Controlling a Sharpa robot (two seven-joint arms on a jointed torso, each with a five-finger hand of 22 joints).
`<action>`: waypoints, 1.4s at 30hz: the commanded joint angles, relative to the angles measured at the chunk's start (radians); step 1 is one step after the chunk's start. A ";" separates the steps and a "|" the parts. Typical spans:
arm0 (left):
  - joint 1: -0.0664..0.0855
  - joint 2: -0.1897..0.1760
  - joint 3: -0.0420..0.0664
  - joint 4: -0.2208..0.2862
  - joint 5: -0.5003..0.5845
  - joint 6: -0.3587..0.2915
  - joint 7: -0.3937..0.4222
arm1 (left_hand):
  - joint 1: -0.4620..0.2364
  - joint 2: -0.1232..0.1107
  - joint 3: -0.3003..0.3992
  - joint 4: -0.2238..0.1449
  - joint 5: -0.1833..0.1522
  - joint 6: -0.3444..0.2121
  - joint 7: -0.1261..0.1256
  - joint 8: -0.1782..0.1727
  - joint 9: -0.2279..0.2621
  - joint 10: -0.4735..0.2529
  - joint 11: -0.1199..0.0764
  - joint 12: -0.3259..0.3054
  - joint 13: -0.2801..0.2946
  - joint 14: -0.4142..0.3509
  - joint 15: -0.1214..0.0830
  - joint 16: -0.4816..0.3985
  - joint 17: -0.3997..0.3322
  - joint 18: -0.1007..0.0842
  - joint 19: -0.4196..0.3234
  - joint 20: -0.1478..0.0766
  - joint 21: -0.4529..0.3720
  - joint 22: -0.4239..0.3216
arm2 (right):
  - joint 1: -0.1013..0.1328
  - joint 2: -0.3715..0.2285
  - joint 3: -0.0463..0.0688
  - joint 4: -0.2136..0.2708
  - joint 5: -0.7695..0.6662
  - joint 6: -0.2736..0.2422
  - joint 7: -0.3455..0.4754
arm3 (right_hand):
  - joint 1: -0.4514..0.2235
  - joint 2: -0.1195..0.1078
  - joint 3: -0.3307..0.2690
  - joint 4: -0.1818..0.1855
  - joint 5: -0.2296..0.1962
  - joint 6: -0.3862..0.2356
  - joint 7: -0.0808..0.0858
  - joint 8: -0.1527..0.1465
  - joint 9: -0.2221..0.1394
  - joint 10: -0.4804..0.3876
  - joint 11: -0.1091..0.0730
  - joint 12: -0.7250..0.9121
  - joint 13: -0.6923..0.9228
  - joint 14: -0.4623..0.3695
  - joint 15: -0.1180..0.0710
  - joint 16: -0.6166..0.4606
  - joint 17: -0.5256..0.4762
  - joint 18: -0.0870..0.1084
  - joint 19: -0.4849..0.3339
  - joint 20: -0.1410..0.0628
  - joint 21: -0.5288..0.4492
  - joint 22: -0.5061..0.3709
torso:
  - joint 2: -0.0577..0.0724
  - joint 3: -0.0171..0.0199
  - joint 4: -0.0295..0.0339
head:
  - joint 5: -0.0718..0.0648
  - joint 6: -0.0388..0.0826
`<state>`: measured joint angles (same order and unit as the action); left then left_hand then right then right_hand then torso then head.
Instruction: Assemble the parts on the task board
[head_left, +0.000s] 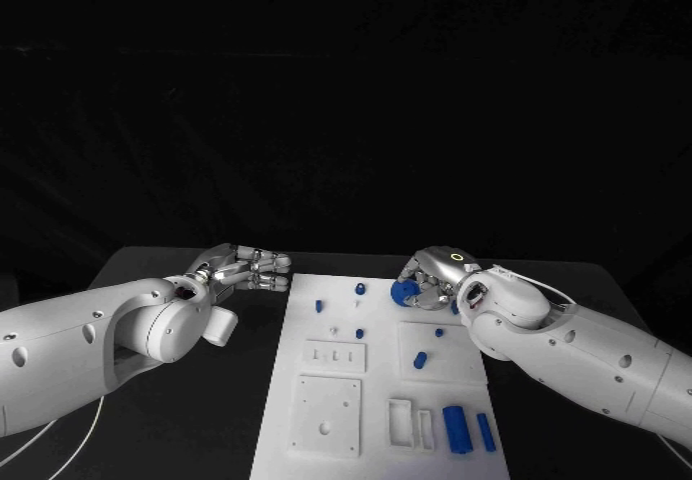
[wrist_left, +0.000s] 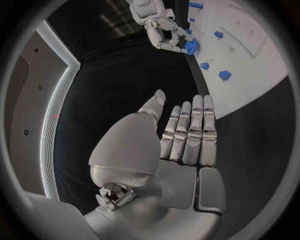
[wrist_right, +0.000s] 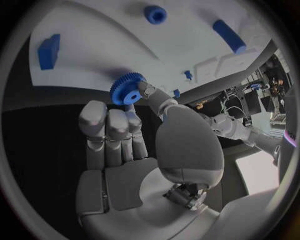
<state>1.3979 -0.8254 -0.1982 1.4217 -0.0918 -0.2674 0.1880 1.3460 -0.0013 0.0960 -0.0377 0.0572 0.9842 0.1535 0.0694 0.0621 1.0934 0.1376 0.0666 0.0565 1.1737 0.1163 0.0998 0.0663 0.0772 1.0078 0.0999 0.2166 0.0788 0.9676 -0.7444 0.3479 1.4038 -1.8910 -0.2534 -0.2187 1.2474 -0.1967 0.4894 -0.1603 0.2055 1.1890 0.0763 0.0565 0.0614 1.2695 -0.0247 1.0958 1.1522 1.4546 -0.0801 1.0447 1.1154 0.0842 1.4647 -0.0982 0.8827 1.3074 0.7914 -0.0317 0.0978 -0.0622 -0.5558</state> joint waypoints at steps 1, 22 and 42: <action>0.001 0.002 0.001 0.002 -0.006 0.013 0.004 | 0.002 0.001 0.000 -0.004 -0.001 -0.006 0.003 -0.002 0.001 -0.005 0.001 -0.006 0.002 -0.008 -0.001 -0.006 -0.001 -0.015 -0.004 0.001 -0.004 -0.001 | 0.000 0.000 0.001 0.042 -0.100 -0.071 -0.058 | 0.005 -0.005 0.001 0.009 -0.010 0.020 -0.009 0.005 0.003 0.004 -0.001 -0.001 0.001 0.001 -0.007 -0.004 0.001 -0.005 0.025 -0.007 0.003 0.106 | -0.001 -0.0030 -0.0001 | 0.001 0.002; 0.001 0.002 0.001 0.010 -0.006 0.010 0.003 | 0.002 0.001 0.000 -0.004 -0.001 -0.006 0.003 -0.002 0.001 -0.005 0.001 -0.006 0.002 -0.008 -0.001 -0.006 -0.001 -0.015 -0.004 0.001 -0.004 -0.001 | 0.000 0.118 -0.056 0.057 -0.125 -0.064 -0.113 | 0.009 -0.008 0.017 0.029 -0.026 0.016 -0.008 0.005 0.003 0.001 0.000 -0.008 -0.004 0.000 -0.007 -0.009 -0.004 -0.007 0.025 -0.007 0.003 0.106 | 0.003 -0.0112 0.0092 | 0.014 0.006; 0.001 0.011 0.001 0.006 -0.007 0.015 0.001 | 0.002 0.001 0.000 -0.004 -0.001 -0.006 0.003 -0.002 0.001 -0.005 0.001 -0.006 0.002 -0.008 -0.001 -0.006 -0.001 -0.015 -0.004 0.001 -0.004 -0.001 | 0.000 0.190 -0.077 -0.047 -0.131 -0.071 -0.096 | 0.008 -0.011 0.019 0.036 -0.020 0.013 -0.008 0.005 0.003 0.002 0.000 -0.009 -0.005 0.000 -0.008 -0.011 -0.006 -0.007 0.026 -0.008 0.004 0.107 | 0.008 -0.0129 0.0180 | 0.013 0.001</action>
<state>1.3979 -0.8170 -0.1982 1.4261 -0.0953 -0.2669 0.1858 1.3460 -0.0013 0.0960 -0.0376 0.0572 0.9842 0.1535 0.0694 0.0616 1.0935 0.1375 0.0666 0.0565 1.1737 0.1163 0.0998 0.0663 0.0772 1.0079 0.1000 0.2166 0.0791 0.9692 -0.5543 0.2727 1.3641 -2.0058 -0.3267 -0.3186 1.2502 -0.2113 0.5078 -0.1276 0.1823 1.1923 0.0737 0.0565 0.0618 1.2710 -0.0229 1.0912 1.1479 1.4545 -0.0800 1.0383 1.1106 0.0843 1.4648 -0.0981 0.8827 1.3073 0.7999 -0.0450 0.1158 -0.0499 -0.5543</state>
